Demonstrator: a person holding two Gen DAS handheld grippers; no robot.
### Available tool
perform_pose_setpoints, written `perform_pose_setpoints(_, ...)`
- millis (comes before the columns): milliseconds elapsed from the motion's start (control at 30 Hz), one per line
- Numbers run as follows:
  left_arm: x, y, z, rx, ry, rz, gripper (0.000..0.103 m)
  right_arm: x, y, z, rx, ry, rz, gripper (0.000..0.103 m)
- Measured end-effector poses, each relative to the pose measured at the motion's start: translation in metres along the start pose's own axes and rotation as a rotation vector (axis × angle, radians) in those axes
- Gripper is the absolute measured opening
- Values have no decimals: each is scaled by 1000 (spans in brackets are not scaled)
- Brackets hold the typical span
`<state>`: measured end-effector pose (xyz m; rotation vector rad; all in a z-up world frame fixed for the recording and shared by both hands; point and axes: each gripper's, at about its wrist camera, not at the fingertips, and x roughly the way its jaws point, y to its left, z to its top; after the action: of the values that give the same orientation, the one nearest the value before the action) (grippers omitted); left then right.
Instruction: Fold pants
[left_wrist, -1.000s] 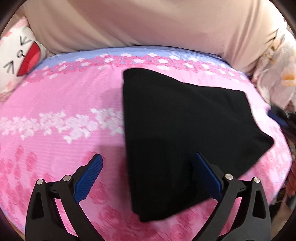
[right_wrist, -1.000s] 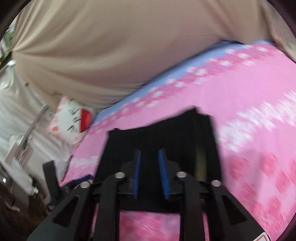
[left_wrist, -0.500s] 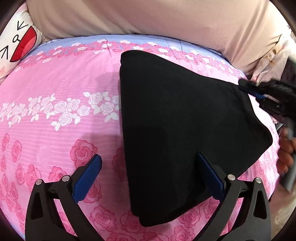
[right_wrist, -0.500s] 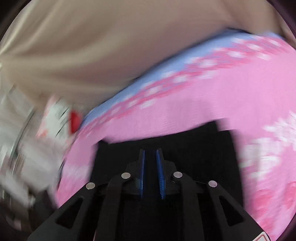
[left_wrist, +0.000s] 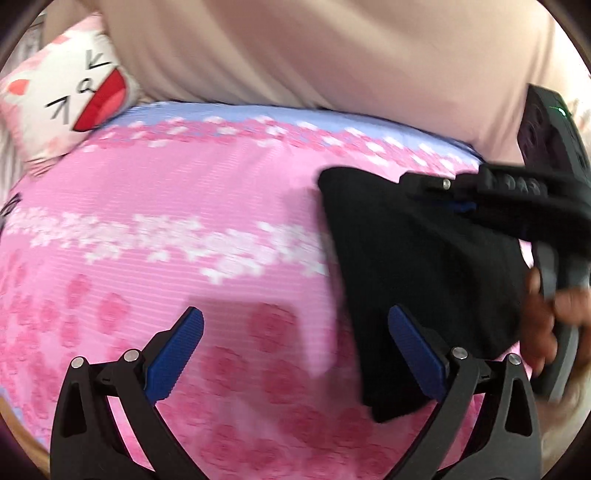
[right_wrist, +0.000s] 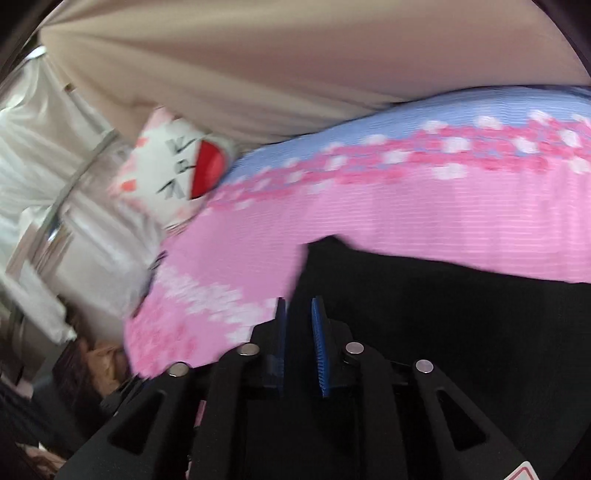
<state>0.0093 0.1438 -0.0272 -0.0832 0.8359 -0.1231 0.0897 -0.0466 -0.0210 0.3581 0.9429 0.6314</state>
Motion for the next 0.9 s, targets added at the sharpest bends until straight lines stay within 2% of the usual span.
perform_pose_setpoints(33, 0, 5, 2, -9, -5, 12, 98, 22, 4, -7, -33, 19, -31, 39)
perform_pose_setpoints(67, 1, 7, 4, -12, -3, 27, 98, 36, 13, -16, -119, -41, -83, 37)
perform_pose_setpoints(133, 2, 12, 5, -23, 8, 42, 98, 36, 30, -16, -193, -65, -172, 37)
perform_pose_setpoints(167, 0, 11, 4, -25, 12, 36, 98, 27, 38, -15, -199, -74, -175, 38)
perform_pose_setpoints(233, -6, 10, 1, -23, 12, 10, 98, -13, 38, -19, -179, -113, -87, 38)
perform_pose_setpoints(267, -8, 9, -2, -21, 12, -9, 98, -37, 34, -23, -176, -150, -94, 38)
perform_pose_setpoints(333, -6, 2, -8, -24, 23, -67, 98, -93, 17, -34, -159, -253, -196, 52)
perform_pose_setpoints(367, -4, -4, -10, -20, 35, -94, 98, -127, -3, -45, -118, -302, -259, 70)
perform_pose_setpoints(400, -2, -8, -12, -18, 41, -105, 98, -148, -17, -54, -80, -323, -303, 77)
perform_pose_setpoints(433, 3, -15, -15, -13, 52, -118, 98, -175, -42, -69, -10, -330, -359, 77)
perform_pose_setpoints(533, 18, -33, -25, -12, 84, -158, 98, -224, -106, -111, 224, -324, -420, 77)
perform_pose_setpoints(600, 31, -41, -29, -37, 111, -204, 98, -237, -136, -135, 352, -306, -375, 77)
perform_pose_setpoints(667, 47, -50, -32, -71, 155, -252, 98, -237, -147, -148, 399, -310, -310, 77)
perform_pose_setpoints(700, 47, -55, -32, -62, 116, -229, 98, -232, -151, -152, 411, -297, -263, 77)
perform_pose_setpoints(800, 54, -68, -30, -36, 102, -204, 98, -211, -162, -151, 442, -266, -147, 80)
perform_pose_setpoints(833, 56, -70, -27, -40, 102, -208, 97, -204, -164, -150, 453, -257, -133, 80)
perform_pose_setpoints(867, 58, -71, -24, -38, 100, -204, 87, -197, -156, -143, 415, -275, -179, 79)
perform_pose_setpoints(900, 58, -70, -21, -41, 97, -219, 72, -187, -150, -137, 391, -249, -166, 54)
